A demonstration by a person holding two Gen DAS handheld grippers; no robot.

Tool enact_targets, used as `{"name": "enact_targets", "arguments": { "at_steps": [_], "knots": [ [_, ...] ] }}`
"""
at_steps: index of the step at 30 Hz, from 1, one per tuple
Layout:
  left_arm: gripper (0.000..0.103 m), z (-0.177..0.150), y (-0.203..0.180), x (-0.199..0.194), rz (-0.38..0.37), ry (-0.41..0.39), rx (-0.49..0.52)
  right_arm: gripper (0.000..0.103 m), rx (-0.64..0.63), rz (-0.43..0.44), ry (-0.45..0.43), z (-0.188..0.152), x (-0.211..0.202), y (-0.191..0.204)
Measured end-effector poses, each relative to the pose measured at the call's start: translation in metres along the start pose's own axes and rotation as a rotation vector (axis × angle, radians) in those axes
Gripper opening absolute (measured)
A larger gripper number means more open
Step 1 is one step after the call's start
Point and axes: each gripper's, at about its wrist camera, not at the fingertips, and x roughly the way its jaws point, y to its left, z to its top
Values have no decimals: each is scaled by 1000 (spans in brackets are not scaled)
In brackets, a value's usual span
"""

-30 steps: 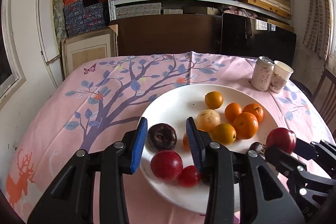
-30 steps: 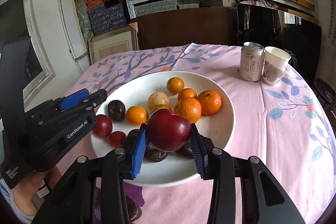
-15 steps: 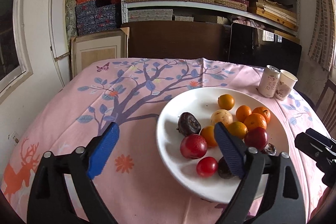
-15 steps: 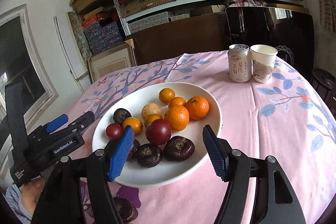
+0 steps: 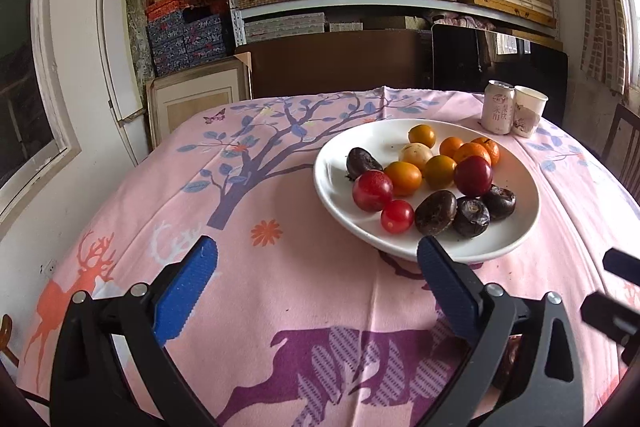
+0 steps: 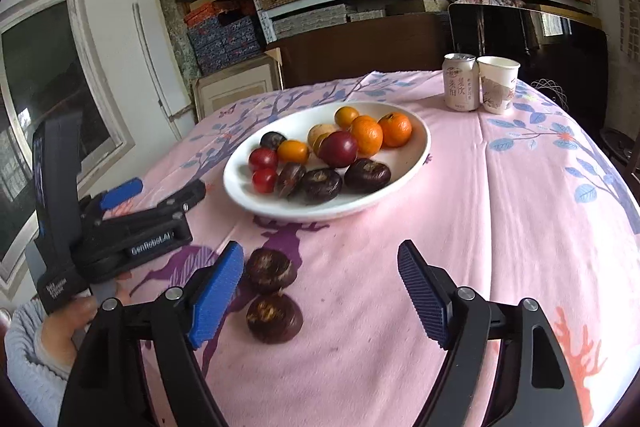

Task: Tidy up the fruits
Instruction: 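Grasp a gold-printed dark round fruit with the right tool while the left grasps a dark fruit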

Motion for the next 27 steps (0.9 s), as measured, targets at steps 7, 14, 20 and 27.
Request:
{"name": "enact_targets", "arguments": {
  "at_steps": [7, 14, 20, 27],
  "knots": [
    [98, -13, 21, -15, -6, 16, -85, 80, -157, -38, 120, -18, 19, 32],
    [98, -15, 22, -14, -19, 34, -91, 68, -211, -33, 204, -26, 32, 43],
    [98, -15, 17, -13, -16, 37, -65, 53, -188, -17, 255, -27, 42, 39],
    [98, -17, 10, -10, -11, 51, -36, 42, -177, 5, 254, -25, 44, 40]
  ]
}}
